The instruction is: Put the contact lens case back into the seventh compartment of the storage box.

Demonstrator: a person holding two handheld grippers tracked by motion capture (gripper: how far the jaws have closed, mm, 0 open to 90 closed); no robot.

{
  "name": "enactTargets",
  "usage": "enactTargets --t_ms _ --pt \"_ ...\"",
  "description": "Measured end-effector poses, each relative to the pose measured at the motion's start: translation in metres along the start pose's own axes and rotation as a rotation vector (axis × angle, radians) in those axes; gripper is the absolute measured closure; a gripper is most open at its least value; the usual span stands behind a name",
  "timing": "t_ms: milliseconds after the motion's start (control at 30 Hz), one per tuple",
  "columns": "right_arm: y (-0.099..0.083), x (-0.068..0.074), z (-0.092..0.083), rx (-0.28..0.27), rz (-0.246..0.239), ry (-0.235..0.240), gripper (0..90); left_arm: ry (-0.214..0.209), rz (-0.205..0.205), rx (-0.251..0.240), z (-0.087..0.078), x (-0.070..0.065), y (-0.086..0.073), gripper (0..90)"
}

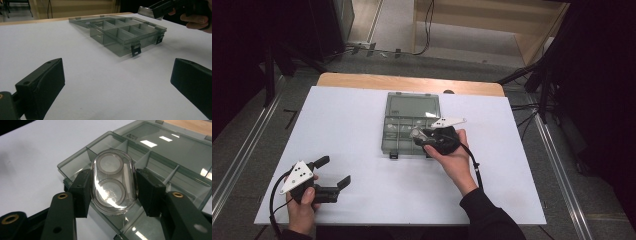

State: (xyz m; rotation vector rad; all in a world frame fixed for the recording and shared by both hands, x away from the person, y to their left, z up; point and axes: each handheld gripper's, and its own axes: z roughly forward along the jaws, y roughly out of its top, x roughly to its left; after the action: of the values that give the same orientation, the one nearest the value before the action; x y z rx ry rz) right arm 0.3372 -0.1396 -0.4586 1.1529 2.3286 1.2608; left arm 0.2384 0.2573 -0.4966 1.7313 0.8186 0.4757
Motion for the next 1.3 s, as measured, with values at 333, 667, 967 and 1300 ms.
enactTargets --t_ms 333,667,967,1300 --pt "-0.01 -0.008 0.015 0.054 0.05 -0.042 47.1 0.0 0.003 0.002 0.0 0.0 0.0 0.0" --pt "-0.012 -0.011 0.013 0.02 0.08 -0.031 39.9 -0.002 0.002 0.0 0.0 0.0 0.0 0.0" --pt "-0.014 -0.015 0.01 0.035 0.101 -0.029 55.5 -0.001 0.004 0.003 0.0 0.0 0.0 0.0" --pt "-0.021 -0.003 0.01 0.053 0.059 -0.08 72.6 0.0 0.005 0.006 0.001 0.0 0.0 0.0"
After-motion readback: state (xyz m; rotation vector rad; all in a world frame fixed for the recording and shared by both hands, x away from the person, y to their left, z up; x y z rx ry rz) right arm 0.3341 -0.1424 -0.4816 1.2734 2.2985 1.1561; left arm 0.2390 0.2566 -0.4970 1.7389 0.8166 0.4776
